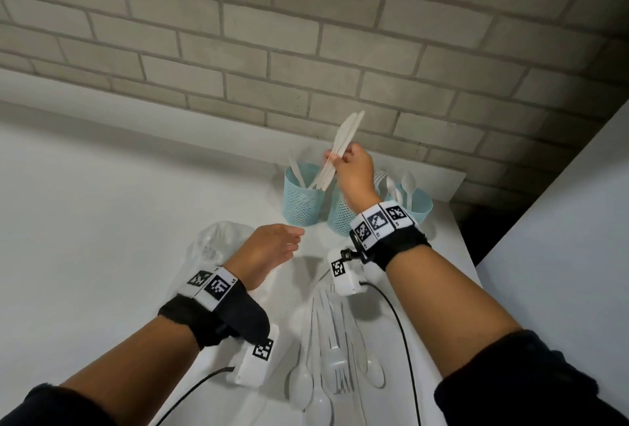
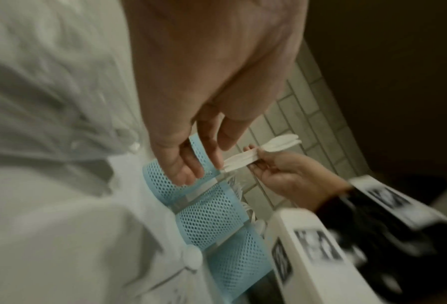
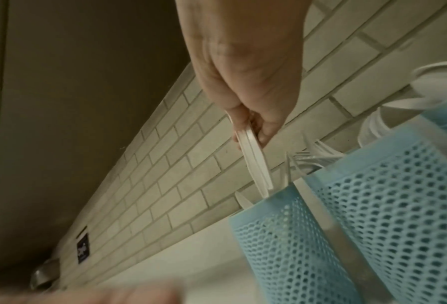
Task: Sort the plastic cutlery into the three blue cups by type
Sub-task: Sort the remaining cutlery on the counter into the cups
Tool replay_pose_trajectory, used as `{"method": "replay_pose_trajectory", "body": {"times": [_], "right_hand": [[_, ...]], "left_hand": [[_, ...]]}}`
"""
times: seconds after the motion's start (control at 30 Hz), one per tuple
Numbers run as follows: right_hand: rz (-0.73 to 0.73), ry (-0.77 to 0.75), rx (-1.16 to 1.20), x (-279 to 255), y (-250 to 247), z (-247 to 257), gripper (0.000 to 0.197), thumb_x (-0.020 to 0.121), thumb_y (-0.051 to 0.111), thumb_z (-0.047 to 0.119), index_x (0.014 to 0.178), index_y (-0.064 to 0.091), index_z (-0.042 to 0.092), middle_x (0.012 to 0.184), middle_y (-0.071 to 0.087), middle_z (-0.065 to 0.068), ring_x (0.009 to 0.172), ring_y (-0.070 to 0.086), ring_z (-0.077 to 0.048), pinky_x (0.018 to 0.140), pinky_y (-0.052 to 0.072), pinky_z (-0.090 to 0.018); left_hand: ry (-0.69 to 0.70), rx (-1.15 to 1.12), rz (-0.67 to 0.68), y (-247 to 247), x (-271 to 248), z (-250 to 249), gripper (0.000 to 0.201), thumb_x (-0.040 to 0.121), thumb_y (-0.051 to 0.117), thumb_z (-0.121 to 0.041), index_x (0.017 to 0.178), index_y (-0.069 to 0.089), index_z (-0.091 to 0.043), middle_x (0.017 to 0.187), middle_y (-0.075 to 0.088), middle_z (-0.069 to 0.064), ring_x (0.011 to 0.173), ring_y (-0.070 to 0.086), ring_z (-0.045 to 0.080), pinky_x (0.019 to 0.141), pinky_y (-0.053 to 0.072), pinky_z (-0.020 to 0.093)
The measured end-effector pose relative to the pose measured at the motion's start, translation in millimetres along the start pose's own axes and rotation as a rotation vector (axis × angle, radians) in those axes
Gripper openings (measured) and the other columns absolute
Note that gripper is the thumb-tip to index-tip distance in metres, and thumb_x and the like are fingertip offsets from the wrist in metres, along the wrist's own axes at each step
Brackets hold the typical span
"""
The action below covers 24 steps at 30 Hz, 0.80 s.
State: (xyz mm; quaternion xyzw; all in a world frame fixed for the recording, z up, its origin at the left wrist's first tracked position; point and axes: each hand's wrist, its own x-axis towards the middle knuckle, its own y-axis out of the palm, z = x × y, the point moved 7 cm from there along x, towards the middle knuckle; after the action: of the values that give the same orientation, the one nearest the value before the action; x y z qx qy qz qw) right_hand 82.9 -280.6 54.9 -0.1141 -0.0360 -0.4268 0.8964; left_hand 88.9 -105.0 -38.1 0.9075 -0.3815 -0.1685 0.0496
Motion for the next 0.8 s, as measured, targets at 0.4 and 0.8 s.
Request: {"method": "replay_pose_trajectory", "body": {"times": [0.4,0.8], "right_hand": [[0.127,0.040,-0.219,25.9,39.1,-30.6,0.043,0.085,0.060,-0.001,0.126,0.051,0.006,0.126,0.059,-0.010,0.117,0.056,-0.023,0.096,0.043,-0.025],[0.617,-0.124,-0.484,-45.1,6.2,21.9,0.015,0.086,0.061,0.003,0.084,0.061,0.017,0.077,0.065,0.003,0.069,0.065,-0.008,0.064,0.053,-0.022]], "left_hand": [[-0.158,1.375,0.342,2.4,-57.4,38.5,0.030,0.084,0.062,-0.042,0.080,0.059,-0.013,0.080,0.057,0.006,0.070,0.049,0.017,0.059,0.037,0.022],[-0.216,1.580,0.461,14.2,-75.1,76.8,0.044,0.073,0.076,-0.038,0.053,0.044,-0.015,0.050,0.051,-0.005,0.048,0.048,0.011,0.069,0.051,0.028]]}}
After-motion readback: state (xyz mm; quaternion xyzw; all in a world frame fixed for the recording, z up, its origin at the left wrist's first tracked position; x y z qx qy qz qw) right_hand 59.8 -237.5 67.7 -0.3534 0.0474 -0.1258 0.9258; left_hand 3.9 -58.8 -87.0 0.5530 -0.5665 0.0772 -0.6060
